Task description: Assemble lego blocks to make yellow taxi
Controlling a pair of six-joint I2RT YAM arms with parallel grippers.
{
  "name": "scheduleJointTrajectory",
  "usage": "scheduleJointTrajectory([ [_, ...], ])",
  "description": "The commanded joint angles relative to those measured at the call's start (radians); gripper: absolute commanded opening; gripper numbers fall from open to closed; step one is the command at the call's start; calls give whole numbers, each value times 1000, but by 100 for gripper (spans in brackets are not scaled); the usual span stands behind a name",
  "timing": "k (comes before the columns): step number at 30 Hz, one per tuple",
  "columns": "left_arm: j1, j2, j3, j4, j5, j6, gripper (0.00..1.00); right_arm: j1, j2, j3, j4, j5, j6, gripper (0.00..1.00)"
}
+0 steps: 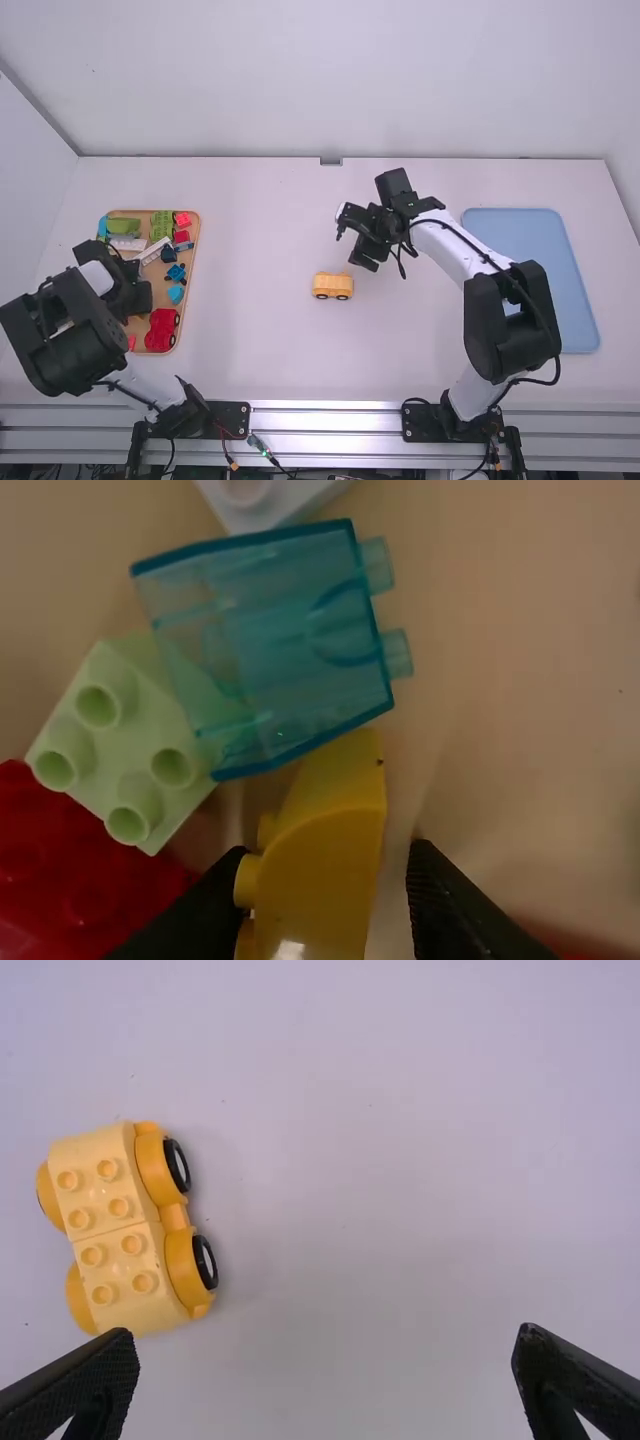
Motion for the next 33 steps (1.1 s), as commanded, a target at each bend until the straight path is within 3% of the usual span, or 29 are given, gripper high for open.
scheduleJointTrajectory([
  [1,4,29,-39,-13,-20,-20,42,0,-14,23,2,-5,5,99],
  [9,5,29,-39,-27,13,-25,40,1,-14,23,4,-2,4,99],
  [13,5,29,-34,-40,6,-26,29,1,-14,23,11,-2,4,99],
  [25,5,29,-32,-58,14,-37,28,1,-14,23,14,-2,5,99],
  [33,3,29,-5,-90,118,16,16,1,-14,23,13,-2,4,99],
])
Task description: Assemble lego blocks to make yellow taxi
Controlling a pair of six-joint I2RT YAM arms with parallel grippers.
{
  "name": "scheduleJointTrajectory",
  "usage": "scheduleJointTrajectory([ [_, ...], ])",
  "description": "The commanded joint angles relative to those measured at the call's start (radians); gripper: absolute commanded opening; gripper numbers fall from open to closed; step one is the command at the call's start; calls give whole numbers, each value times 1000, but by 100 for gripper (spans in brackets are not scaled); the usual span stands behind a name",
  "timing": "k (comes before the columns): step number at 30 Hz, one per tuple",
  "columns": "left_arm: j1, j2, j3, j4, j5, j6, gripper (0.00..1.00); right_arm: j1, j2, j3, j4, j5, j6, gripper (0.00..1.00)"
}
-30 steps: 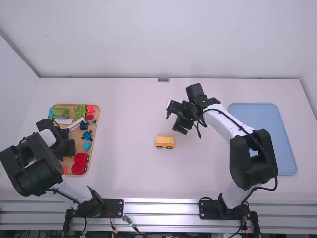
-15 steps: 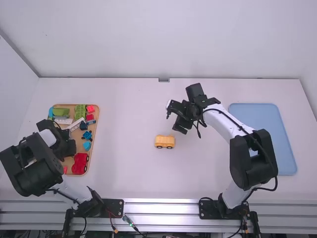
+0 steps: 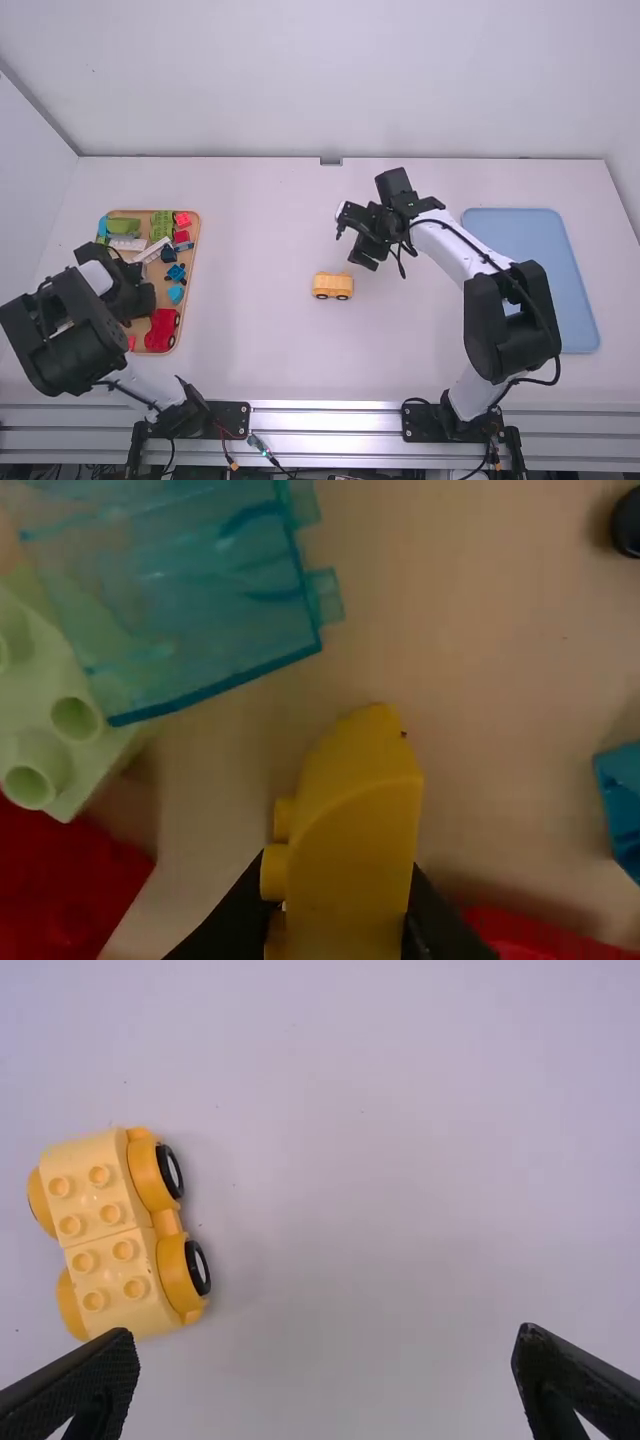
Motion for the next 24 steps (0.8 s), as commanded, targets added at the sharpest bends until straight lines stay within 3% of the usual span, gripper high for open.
scheduleJointTrajectory([
  [1,3,29,-10,-14,51,26,12,1,-14,23,-1,-3,4,99],
  [3,5,29,-7,-14,51,21,7,1,-14,23,-1,-3,4,99],
  [9,3,29,36,-25,51,-90,2,1,-14,23,6,-3,5,99],
  [18,4,29,133,-69,55,-279,2,1,-14,23,21,-6,4,99],
  [24,2,3,202,-129,314,-180,2,1,-14,23,51,-10,54,99],
])
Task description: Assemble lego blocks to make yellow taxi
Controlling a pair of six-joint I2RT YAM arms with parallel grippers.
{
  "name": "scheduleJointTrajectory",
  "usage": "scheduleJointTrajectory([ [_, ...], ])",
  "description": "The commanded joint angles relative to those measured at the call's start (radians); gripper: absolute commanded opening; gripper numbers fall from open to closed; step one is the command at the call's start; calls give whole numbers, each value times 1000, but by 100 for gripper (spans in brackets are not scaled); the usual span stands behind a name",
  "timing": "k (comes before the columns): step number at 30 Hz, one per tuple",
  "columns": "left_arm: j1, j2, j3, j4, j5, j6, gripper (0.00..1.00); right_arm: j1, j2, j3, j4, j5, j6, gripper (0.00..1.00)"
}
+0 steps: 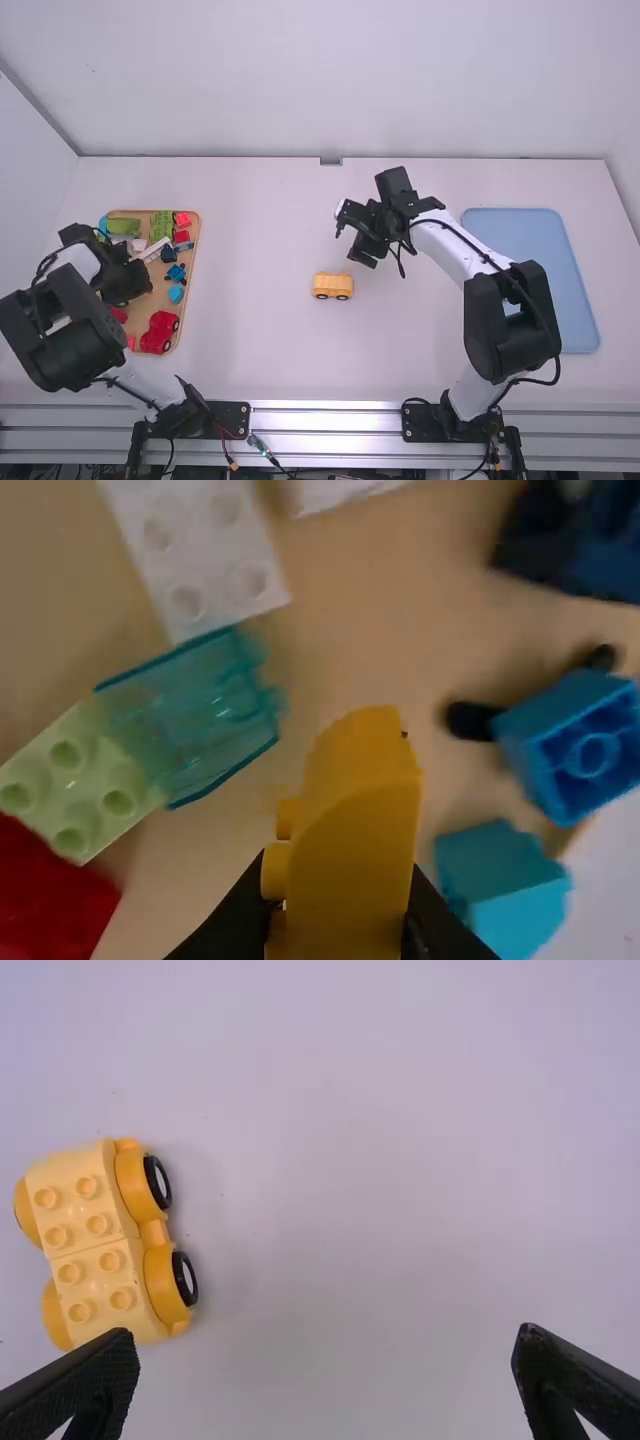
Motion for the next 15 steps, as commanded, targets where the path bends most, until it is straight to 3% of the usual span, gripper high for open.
scheduleJointTrajectory([
  [1,-2,-24,18,-3,137,29,2,1,-14,22,24,-9,66,99],
  [8,-138,-164,-55,99,72,18,2,-1,-14,22,123,-74,262,99],
  [12,-307,-322,-143,206,-7,32,2,-1,-14,22,167,-194,334,99],
  [15,-467,-439,-204,274,4,163,2,-1,-14,22,216,-282,447,99],
])
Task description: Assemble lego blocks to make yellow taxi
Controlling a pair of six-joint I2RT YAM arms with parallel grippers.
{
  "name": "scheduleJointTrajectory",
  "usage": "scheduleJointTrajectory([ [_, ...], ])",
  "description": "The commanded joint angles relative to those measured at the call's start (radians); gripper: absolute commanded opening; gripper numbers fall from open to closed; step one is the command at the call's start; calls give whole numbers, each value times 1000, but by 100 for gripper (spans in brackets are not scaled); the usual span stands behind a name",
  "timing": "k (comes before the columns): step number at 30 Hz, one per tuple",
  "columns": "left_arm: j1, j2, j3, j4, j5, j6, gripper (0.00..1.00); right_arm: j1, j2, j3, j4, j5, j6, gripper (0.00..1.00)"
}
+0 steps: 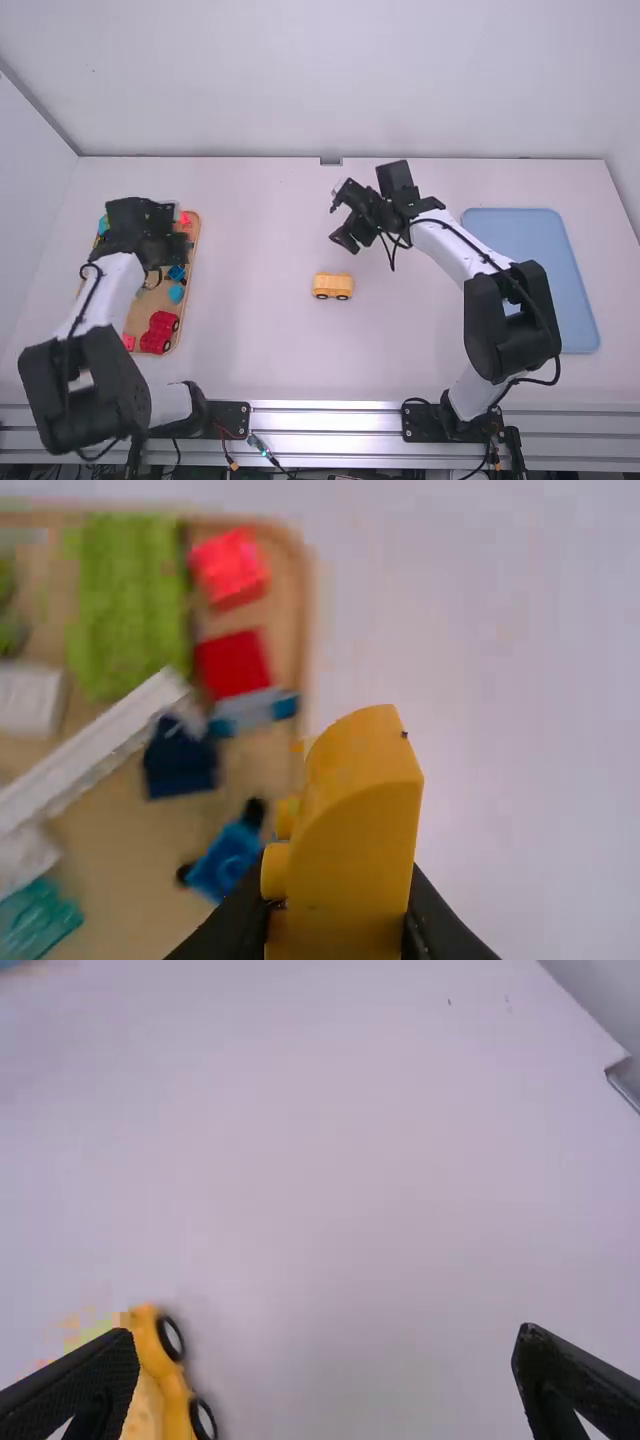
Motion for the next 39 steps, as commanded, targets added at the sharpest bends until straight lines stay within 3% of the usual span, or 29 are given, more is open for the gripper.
scheduleJointTrajectory([
  [1,-124,-98,-53,30,-7,127,2,-1,-14,23,30,-132,158,99],
  [7,-442,-171,-143,193,-21,320,2,-27,-14,23,87,-375,422,99],
  [11,-550,-171,-172,275,-20,378,2,-60,-3,22,54,-402,455,100],
  [15,-588,-171,-199,378,-16,373,2,-77,23,21,39,-499,438,92],
  [24,-614,-120,-230,508,-18,347,2,-58,116,21,90,-649,429,92],
  [39,-649,82,-230,695,-8,276,2,-10,131,22,129,-565,486,92],
])
